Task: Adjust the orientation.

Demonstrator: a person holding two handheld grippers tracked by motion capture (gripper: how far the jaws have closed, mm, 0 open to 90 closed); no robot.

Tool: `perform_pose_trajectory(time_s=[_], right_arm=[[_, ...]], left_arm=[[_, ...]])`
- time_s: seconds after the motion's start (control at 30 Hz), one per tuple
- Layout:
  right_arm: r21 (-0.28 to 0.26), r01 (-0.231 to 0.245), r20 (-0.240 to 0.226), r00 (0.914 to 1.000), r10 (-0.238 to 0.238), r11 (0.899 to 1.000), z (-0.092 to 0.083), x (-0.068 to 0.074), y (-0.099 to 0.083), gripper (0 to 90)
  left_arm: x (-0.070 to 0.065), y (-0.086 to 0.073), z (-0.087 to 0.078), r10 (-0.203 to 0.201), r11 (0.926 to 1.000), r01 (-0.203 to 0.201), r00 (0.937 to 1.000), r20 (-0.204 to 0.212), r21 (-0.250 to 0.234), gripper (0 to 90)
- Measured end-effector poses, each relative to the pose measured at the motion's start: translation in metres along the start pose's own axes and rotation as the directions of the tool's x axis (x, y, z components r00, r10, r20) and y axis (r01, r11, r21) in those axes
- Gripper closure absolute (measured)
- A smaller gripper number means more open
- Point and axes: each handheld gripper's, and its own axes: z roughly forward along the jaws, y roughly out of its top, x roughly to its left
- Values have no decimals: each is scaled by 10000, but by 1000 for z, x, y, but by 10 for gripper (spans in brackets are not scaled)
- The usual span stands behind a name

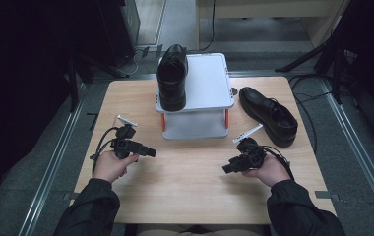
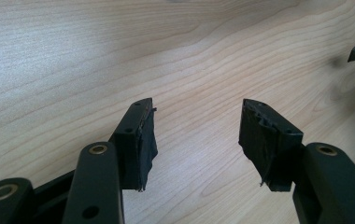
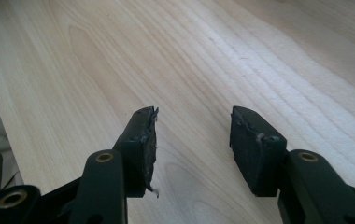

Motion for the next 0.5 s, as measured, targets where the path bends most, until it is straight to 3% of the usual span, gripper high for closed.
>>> perform_pose_trajectory(time_s=[0.17, 0.37, 0.5], right_arm=[[-14, -330, 236, 9992, 331, 9995, -8, -10, 1, 519], [-644, -804, 191, 9965, 818, 9947, -27, -27, 7, 520], [-689, -1056, 264, 9938, 1076, 9920, -38, -39, 10, 520]], left_arm=[[2, 3, 2, 192, 9997, -192, 9998, 13, 123, 448], [8, 4, 2, 70, 9998, -71, 10000, 32, 162, 447], [10, 4, 3, 9, 9998, -9, 10000, 19, 175, 447]])
